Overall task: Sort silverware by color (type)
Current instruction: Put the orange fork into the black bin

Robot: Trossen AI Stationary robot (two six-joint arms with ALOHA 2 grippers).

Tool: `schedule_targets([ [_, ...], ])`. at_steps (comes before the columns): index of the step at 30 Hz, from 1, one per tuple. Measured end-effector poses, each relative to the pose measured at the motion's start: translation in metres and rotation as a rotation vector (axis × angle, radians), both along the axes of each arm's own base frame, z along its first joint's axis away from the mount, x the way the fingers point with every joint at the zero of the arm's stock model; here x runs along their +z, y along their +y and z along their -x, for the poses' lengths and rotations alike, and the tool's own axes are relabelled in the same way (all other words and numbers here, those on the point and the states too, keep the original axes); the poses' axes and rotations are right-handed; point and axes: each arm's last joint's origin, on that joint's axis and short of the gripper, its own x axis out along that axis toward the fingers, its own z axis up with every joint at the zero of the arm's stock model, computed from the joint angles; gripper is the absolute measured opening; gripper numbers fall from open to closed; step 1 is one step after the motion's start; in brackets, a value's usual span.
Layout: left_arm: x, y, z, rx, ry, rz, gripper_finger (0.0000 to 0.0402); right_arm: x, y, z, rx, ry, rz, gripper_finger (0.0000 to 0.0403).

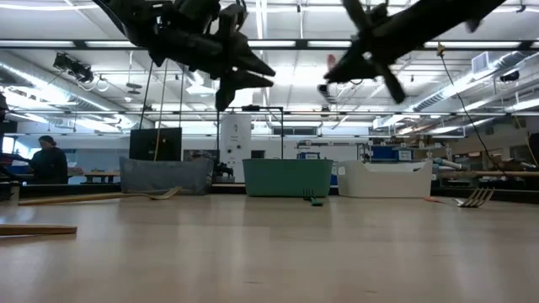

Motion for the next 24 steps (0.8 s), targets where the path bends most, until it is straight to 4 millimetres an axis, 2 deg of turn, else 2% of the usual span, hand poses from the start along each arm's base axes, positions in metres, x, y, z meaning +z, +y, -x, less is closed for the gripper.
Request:
schedule_targets([
  [5, 0.008, 0.010, 0.001, 0.039, -0.084, -0.016, 0.0096, 0.000, -0.026, -0.021, 0.028, -0.112, 0.050, 0.0012],
  [10, 0.008, 0.017, 0.003, 0.072, -0.085, -0.014, 0.0097, 0.003, -0.033, -0.048, 0.109, -0.081, 0.069, 0.0012],
  [14, 0.010, 0.018, 0.003, 0.070, -0.097, -0.022, 0.0107, 0.007, -0.036, -0.070, 0.143, 0.024, 0.075, 0.0012],
  [19, 0.010, 0.018, 0.003, 0.049, -0.105, -0.018, 0.0127, 0.017, -0.038, -0.082, 0.127, 0.139, 0.090, 0.0012],
  [24, 0.011, 0.019, 0.003, 0.113, -0.104, -0.014, 0.0135, 0.028, -0.044, -0.084, 0.134, 0.135, 0.113, 0.0012],
])
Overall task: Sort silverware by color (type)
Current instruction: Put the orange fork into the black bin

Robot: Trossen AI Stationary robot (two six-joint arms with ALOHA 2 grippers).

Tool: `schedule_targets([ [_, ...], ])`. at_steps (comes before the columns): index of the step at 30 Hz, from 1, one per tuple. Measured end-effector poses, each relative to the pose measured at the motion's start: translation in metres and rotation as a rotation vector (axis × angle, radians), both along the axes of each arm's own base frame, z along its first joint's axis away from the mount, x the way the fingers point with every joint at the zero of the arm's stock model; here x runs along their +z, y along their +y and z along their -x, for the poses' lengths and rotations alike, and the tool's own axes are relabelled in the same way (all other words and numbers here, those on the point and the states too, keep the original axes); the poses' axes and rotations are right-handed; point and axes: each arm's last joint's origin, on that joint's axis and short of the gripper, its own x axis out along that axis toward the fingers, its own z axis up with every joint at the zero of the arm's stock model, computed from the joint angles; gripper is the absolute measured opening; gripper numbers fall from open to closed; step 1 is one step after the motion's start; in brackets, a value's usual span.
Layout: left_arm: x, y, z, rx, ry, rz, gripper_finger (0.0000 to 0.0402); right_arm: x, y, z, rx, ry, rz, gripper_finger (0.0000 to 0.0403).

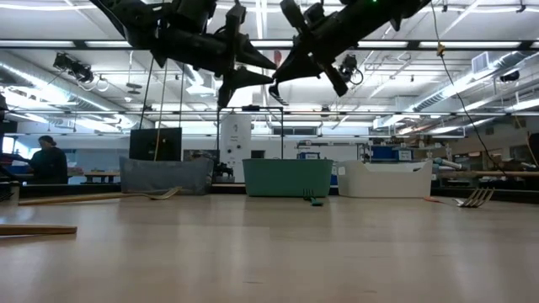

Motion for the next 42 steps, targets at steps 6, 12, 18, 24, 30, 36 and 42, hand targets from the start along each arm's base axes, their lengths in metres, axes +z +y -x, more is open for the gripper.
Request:
schedule_targets([
  [6, 0.006, 0.005, 0.000, 0.084, -0.052, -0.036, 0.0133, -0.008, -0.002, -0.006, 0.043, 0.028, -0.025, 0.0012],
  [12, 0.007, 0.005, 0.000, 0.084, -0.061, -0.050, 0.0127, -0.014, -0.001, -0.010, 0.068, 0.031, -0.042, 0.0012],
  [18, 0.005, 0.005, 0.000, 0.074, -0.040, -0.091, 0.0053, -0.013, -0.005, -0.010, 0.096, 0.038, -0.026, 0.0015],
  [24, 0.005, 0.012, 0.003, 0.088, -0.028, -0.148, 0.0015, -0.012, -0.016, -0.009, 0.132, 0.052, 0.047, 0.0064],
  [30, -0.004, 0.039, 0.019, 0.170, 0.080, -0.167, 0.0014, -0.009, -0.034, -0.004, 0.132, 0.061, 0.077, 0.0103],
  [36, 0.003, 0.073, 0.058, 0.249, 0.257, -0.297, 0.0014, -0.001, -0.055, 0.008, 0.181, 0.063, 0.078, 0.0112],
  [42, 0.051, 0.099, 0.111, 0.351, 0.402, -0.414, 0.0014, -0.003, -0.072, 0.019, 0.188, 0.137, 0.108, 0.0112],
])
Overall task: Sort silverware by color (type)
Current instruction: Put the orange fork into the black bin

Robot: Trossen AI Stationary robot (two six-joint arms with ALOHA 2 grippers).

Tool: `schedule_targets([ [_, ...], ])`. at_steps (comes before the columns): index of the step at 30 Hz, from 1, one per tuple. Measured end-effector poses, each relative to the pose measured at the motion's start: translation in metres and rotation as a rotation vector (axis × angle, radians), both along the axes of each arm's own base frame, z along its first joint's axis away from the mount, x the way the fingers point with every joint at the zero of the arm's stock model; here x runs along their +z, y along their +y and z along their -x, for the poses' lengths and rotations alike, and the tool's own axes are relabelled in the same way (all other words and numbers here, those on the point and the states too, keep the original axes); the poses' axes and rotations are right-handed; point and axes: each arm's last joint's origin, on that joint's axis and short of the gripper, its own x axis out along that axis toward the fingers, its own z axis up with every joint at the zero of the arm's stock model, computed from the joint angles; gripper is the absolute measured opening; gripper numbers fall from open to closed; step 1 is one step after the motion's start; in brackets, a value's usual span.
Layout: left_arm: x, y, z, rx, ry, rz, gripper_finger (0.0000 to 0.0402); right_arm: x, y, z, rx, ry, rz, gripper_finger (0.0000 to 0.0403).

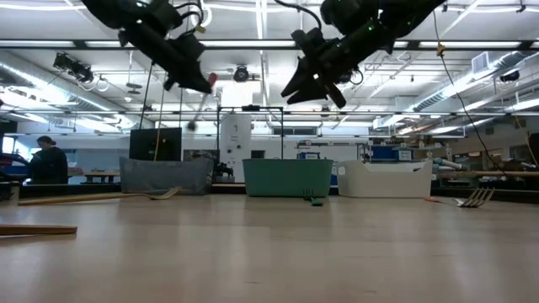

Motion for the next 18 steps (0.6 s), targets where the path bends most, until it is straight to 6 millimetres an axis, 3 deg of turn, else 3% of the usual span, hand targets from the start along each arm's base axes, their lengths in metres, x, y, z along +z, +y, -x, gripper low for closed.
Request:
schedule_targets([
  [4, 0.002, 0.004, 0.023, -0.030, 0.272, -0.024, 0.0014, -0.001, -0.009, 0.004, -0.011, 0.029, 0.026, 0.0112],
  [9, -0.030, 0.009, 0.036, -0.001, 0.582, -0.028, 0.0021, -0.001, -0.018, 0.008, -0.014, 0.046, 0.069, 0.0112],
  [18, -0.052, 0.020, 0.025, 0.017, 0.607, -0.019, 0.0043, -0.001, -0.029, 0.013, -0.026, 0.048, 0.074, 0.0112],
])
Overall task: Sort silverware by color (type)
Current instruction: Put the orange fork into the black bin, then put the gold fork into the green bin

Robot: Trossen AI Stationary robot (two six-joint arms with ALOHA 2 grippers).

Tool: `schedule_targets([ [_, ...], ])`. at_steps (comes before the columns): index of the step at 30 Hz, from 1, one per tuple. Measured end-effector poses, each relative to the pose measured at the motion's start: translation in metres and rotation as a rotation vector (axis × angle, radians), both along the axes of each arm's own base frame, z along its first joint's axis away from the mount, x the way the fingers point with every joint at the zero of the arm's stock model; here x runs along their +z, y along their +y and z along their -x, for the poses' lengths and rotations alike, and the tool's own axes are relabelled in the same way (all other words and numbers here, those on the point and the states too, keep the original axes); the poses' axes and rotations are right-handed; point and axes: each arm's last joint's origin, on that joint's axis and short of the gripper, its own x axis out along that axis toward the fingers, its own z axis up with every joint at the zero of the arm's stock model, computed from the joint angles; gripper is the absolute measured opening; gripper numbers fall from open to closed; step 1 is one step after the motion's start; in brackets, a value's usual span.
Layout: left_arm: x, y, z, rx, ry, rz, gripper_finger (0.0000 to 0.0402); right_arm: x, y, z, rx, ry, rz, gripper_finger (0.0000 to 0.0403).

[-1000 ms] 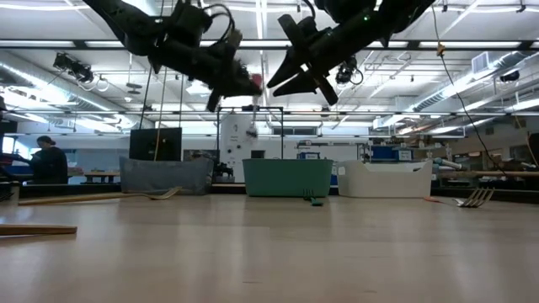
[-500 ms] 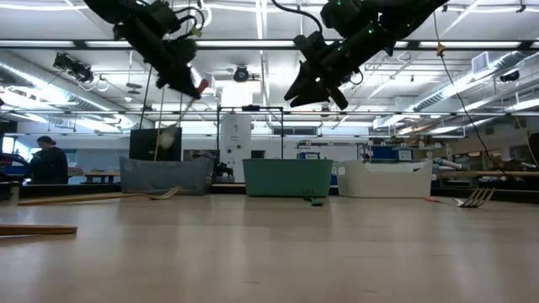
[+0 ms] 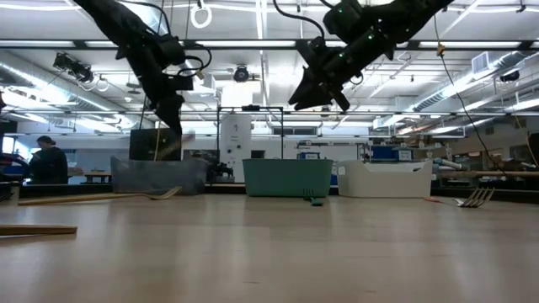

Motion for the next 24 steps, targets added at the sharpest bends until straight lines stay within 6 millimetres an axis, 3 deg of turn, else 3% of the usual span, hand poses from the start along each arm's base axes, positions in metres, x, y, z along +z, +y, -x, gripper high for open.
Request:
schedule_targets([
  [12, -0.005, -0.009, -0.017, 0.055, -0.077, 0.087, 0.0110, -0.002, -0.003, 0.003, -0.009, 0.021, -0.011, 0.0112],
  [20, 0.018, -0.045, -0.033, 0.107, -0.039, 0.336, 0.0116, -0.006, -0.003, 0.006, -0.004, 0.076, -0.018, 0.0112],
  [24, 0.011, -0.071, -0.045, 0.132, -0.069, 0.525, 0.0116, -0.006, -0.004, 0.006, 0.008, 0.087, 0.009, 0.0112],
])
